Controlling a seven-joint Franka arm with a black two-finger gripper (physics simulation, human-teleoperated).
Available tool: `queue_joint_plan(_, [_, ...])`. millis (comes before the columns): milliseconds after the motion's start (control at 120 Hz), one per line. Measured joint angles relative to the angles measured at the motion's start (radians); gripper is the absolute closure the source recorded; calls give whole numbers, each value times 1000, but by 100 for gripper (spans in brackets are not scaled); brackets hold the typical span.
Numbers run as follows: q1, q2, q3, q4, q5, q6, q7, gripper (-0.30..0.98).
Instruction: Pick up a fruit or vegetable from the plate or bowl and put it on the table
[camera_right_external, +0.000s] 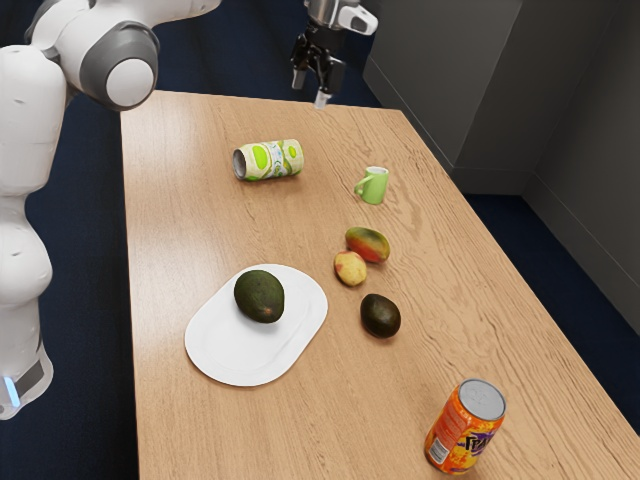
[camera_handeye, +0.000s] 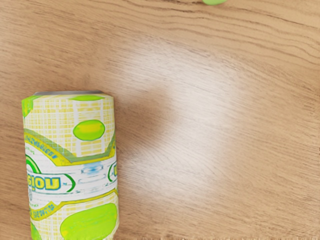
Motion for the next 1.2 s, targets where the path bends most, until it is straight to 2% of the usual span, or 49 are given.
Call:
queue_joint_plan(292, [7, -3, -1, 2, -8, -15, 60, 0])
queue_joint_plan(392, [13, -82, -15, 125, -21, -19, 78, 0])
queue_joint_plan(492, [-91, -126, -47, 170, -24, -23, 140, 0])
queue_joint_plan(608, [-223, -126, -56, 167, 8, -25, 259, 0])
queue_joint_plan(658, [-246, -155, -56, 117, 20, -25, 305, 0])
queue_joint_plan(742, [-300, -412, -60, -218, 26, -9, 363, 0])
queue_joint_plan(833, [-383, -535, -96, -421, 66, 16, 416, 0])
queue_joint_plan(908, [-392, -555, -98, -483, 85, 27, 453, 0])
queue_joint_plan(1042, [-399, -511, -96, -534, 96, 28, 515, 0])
queue_joint_plan(1125, [-353, -552, -117, -652, 52, 60, 563, 0])
queue_joint_plan(1200, [-345, -556, -160, -690, 18, 85, 602, 0])
